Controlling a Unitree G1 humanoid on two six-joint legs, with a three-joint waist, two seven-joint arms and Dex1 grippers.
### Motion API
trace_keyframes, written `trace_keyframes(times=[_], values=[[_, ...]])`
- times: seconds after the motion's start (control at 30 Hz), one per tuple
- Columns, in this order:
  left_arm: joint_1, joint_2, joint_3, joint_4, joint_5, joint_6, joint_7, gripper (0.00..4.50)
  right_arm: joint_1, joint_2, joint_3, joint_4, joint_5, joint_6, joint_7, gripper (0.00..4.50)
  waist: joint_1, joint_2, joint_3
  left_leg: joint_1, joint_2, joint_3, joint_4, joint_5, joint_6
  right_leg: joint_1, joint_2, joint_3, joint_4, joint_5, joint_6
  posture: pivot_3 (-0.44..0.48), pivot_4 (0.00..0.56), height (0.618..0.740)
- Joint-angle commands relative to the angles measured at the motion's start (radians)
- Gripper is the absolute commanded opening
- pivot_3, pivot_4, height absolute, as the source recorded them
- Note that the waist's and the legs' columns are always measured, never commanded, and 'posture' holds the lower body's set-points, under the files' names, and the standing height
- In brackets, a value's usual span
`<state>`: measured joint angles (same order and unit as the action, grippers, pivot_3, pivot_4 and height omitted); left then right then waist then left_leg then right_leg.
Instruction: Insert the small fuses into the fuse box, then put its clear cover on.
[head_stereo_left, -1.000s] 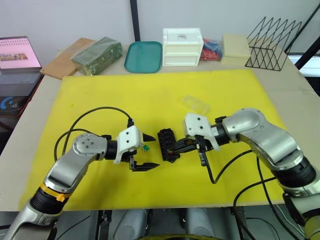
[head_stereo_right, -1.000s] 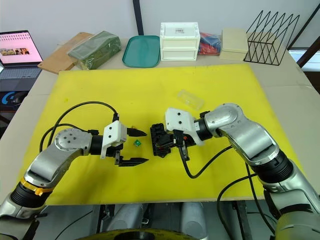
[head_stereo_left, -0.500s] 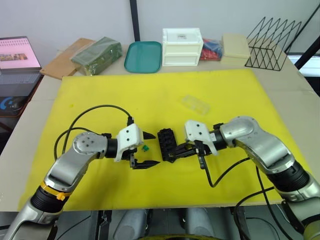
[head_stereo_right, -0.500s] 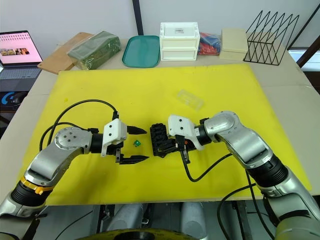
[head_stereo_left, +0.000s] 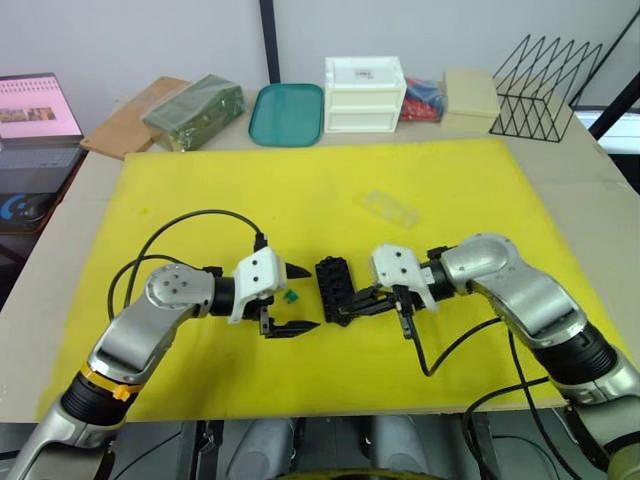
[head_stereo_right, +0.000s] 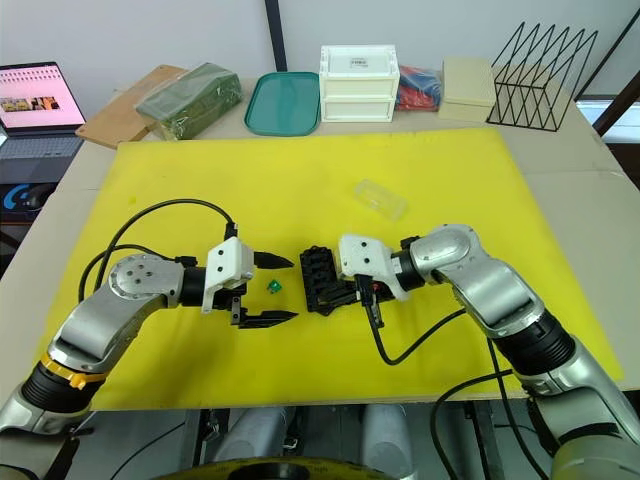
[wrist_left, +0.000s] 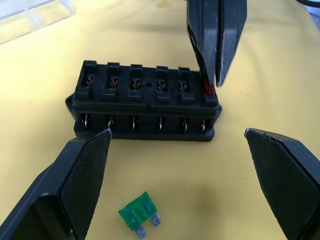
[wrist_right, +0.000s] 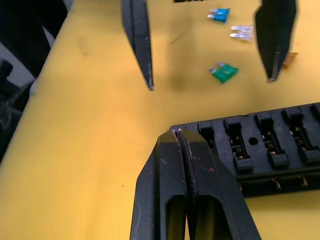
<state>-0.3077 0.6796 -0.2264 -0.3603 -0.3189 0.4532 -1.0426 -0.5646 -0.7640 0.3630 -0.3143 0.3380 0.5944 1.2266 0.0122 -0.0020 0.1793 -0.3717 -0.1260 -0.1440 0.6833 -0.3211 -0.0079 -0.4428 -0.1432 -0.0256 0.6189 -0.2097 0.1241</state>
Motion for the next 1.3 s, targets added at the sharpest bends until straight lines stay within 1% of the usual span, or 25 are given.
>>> trace_keyframes(times=[0.03,0.17,0.2,0.27,0.3,0.33,0.4,0.43,0.53,0.67,0.73,0.77,0.9,1.03,1.2,1.3], values=[[-0.002,0.027,0.049,-0.038,-0.034,0.006,-0.013,4.5,-0.041,0.001,-0.071,-0.062,0.054,0.051,-0.011,0.04,0.0,0.0,0.0,0.0,0.0,0.0,0.0,0.0,0.0,0.0,0.0,0.0,0.0,0.0,0.0,0.0,0.15,0.74],[-0.002,0.084,0.134,-0.058,-0.101,0.043,-0.037,4.5,-0.079,-0.018,-0.139,-0.093,0.115,0.105,-0.006,0.04,0.0,0.0,0.0,-0.001,0.001,0.0,0.0,0.0,0.0,-0.001,0.0,0.0,0.0,0.0,0.0,0.0,0.15,0.74],[0.006,0.112,0.178,-0.067,-0.136,0.068,-0.048,4.5,-0.085,-0.033,-0.161,-0.091,0.124,0.114,-0.001,0.04,0.0,0.0,0.0,-0.001,0.001,0.0,0.0,0.0,0.0,-0.001,0.001,0.0,0.0,0.0,0.0,0.0,0.15,0.74],[0.044,0.187,0.301,-0.075,-0.216,0.137,-0.079,4.5,-0.077,-0.099,-0.208,-0.067,0.121,0.112,0.023,0.04,0.0,0.0,0.0,-0.001,0.001,0.0,0.0,0.0,0.0,-0.001,0.001,0.0,-0.001,0.0,0.0,0.0,0.15,0.74],[0.061,0.214,0.341,-0.075,-0.238,0.155,-0.087,4.5,-0.071,-0.123,-0.222,-0.057,0.118,0.105,0.03,0.04,0.0,0.0,0.001,-0.001,0.001,0.0,0.0,0.0,0.0,-0.001,0.001,0.0,-0.001,0.0,0.0,0.0,0.15,0.74],[0.096,0.255,0.388,-0.062,-0.233,0.146,-0.107,4.5,-0.056,-0.159,-0.243,-0.037,0.116,0.092,0.046,0.23,0.0,0.0,0.001,-0.001,0.001,0.0,0.0,0.0,0.0,-0.001,0.001,0.0,-0.001,0.0,0.0,0.0,0.15,0.74],[0.153,0.319,0.442,-0.036,-0.199,0.107,-0.133,4.5,-0.033,-0.212,-0.27,-0.001,0.107,0.07,0.064,0.65,0.0,0.0,0.001,-0.001,0.001,0.0,-0.001,0.0,0.0,-0.001,0.001,0.0,-0.002,0.0,0.0,0.0,0.15,0.74],[0.172,0.338,0.457,-0.028,-0.188,0.094,-0.139,4.5,-0.025,-0.228,-0.278,0.01,0.104,0.061,0.068,1.01,0.0,0.001,0.001,-0.001,0.001,0.0,-0.001,0.0,0.0,-0.001,0.002,0.0,-0.002,0.0,0.0,0.0,0.15,0.74],[0.267,0.415,0.588,0.087,-0.149,0.041,-0.191,4.5,0.026,-0.311,-0.336,0.088,0.078,0.013,0.093,2.06,-0.001,0.001,0.001,-0.001,0.002,0.001,-0.001,0.0,0.0,-0.001,0.002,0.0,-0.002,0.0,-0.001,0.0,0.15,0.74],[0.357,0.459,0.698,0.219,-0.117,-0.016,-0.234,4.5,0.082,-0.389,-0.399,0.166,0.061,-0.034,0.111,3.53,-0.001,0.002,0.002,-0.001,0.003,0.002,-0.001,0.0,0.001,-0.001,0.003,0.0,-0.003,0.0,-0.001,0.0,0.15,0.74],[0.389,0.472,0.73,0.293,-0.084,-0.062,-0.245,4.5,0.116,-0.423,-0.422,0.211,0.037,-0.067,0.114,4.25,-0.001,0.003,0.002,-0.001,0.003,0.002,-0.001,-0.001,0.001,-0.001,0.003,0.0,-0.003,0.0,-0.001,0.0,0.15,0.74],[0.398,0.476,0.737,0.322,-0.072,-0.081,-0.248,4.5,0.132,-0.436,-0.429,0.233,0.026,-0.084,0.115,4.48,-0.001,0.003,0.002,-0.001,0.003,0.002,-0.002,-0.001,0.001,-0.001,0.003,0.0,-0.003,0.0,-0.001,0.0,0.15,0.74],[0.404,0.47,0.736,0.375,-0.057,-0.12,-0.245,4.5,0.172,-0.455,-0.445,0.305,0.004,-0.124,0.118,4.48,-0.002,0.003,0.002,-0.001,0.003,0.003,-0.002,-0.001,0.001,-0.001,0.003,0.0,-0.003,0.0,-0.001,0.0,0.15,0.74],[0.406,0.461,0.725,0.371,-0.062,-0.123,-0.239,4.5,0.187,-0.462,-0.438,0.338,-0.037,-0.173,0.112,4.48,-0.003,0.003,0.002,-0.001,0.003,0.003,-0.002,-0.001,0.001,-0.001,0.003,0.001,-0.003,0.0,-0.001,0.0,0.15,0.74],[0.398,0.444,0.696,0.346,-0.062,-0.128,-0.222,4.5,0.138,-0.437,-0.43,0.302,-0.02,-0.139,0.104,4.48,-0.008,0.005,0.003,-0.001,0.004,0.003,-0.002,-0.001,0.001,-0.002,0.003,0.001,-0.003,0.0,-0.001,0.0,0.15,0.74],[0.352,0.409,0.644,0.291,-0.096,-0.087,-0.195,4.5,0.073,-0.394,-0.405,0.229,0.02,-0.08,0.094,4.48,-0.008,0.005,0.003,-0.001,0.004,0.003,-0.002,-0.001,0.001,-0.002,0.003,0.001,-0.003,0.0,-0.001,0.0,0.15,0.74]])
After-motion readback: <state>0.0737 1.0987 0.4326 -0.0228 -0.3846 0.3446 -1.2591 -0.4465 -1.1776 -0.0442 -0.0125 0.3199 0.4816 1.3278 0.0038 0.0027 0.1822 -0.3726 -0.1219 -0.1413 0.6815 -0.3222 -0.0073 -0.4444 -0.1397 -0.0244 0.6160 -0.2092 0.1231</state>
